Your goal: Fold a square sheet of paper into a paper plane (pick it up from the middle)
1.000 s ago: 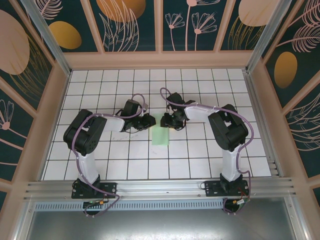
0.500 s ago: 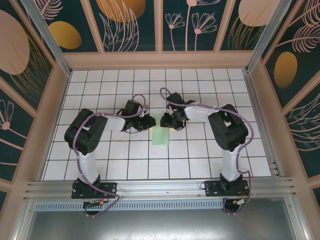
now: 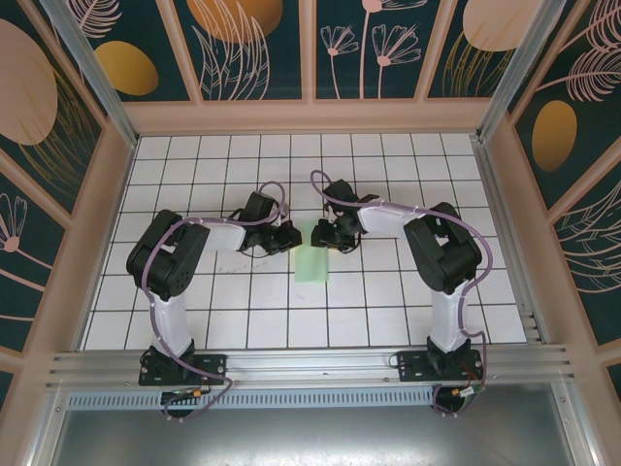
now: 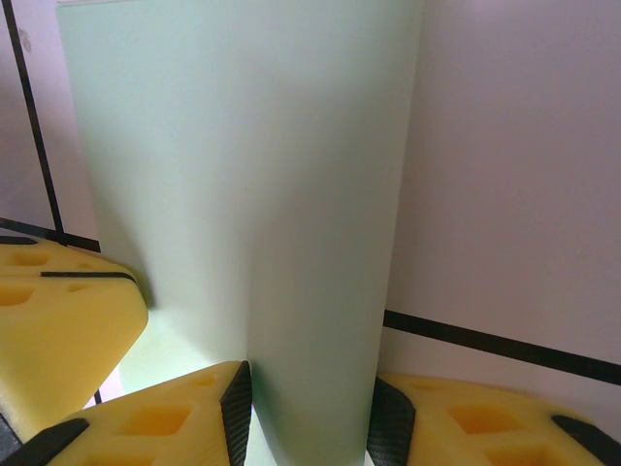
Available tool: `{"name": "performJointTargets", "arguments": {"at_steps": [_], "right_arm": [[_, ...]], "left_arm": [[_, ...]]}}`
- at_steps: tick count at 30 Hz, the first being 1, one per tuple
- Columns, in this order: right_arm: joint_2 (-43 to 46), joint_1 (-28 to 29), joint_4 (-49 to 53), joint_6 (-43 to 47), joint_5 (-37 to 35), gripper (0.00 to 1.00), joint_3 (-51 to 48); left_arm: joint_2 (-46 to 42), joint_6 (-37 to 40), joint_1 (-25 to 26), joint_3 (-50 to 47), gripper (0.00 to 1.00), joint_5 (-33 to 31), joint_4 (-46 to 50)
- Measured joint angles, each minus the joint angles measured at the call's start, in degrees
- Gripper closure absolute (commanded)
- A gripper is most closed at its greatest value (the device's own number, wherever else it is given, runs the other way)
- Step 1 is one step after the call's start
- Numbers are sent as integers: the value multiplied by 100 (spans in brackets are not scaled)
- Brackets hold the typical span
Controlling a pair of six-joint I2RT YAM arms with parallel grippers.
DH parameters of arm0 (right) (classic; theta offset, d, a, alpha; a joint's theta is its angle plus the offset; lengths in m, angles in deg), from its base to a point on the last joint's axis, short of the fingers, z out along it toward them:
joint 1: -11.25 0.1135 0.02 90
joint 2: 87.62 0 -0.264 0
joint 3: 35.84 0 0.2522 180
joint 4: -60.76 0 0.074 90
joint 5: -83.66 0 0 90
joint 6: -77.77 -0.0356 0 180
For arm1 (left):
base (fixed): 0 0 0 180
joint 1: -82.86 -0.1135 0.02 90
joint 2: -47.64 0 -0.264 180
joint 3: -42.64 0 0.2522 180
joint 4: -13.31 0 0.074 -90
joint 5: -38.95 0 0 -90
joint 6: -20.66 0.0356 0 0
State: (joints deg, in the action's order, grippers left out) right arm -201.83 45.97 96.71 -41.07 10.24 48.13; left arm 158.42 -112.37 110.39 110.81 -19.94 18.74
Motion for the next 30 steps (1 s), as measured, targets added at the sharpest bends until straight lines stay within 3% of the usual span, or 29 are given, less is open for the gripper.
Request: {"name": "performJointTargets", "arguments": {"at_steps": [9, 16, 18, 25, 30], "right_arm": [[286, 20, -120, -70, -7, 50, -94], [848, -164, 57, -229, -800, 43, -387], [1093, -227, 74, -278, -920, 49, -435], [1325, 7, -192, -417, -796, 85, -339], [957, 208, -481, -520, -417, 97, -144]], "left_arm": [[0, 146, 2, 4, 100, -20, 28], [0, 221, 15, 9, 100, -50, 46], [0, 236, 20, 9, 100, -52, 46], [0, 254, 20, 4, 100, -61, 44], [0, 254, 20, 2, 100, -70, 44]]}}
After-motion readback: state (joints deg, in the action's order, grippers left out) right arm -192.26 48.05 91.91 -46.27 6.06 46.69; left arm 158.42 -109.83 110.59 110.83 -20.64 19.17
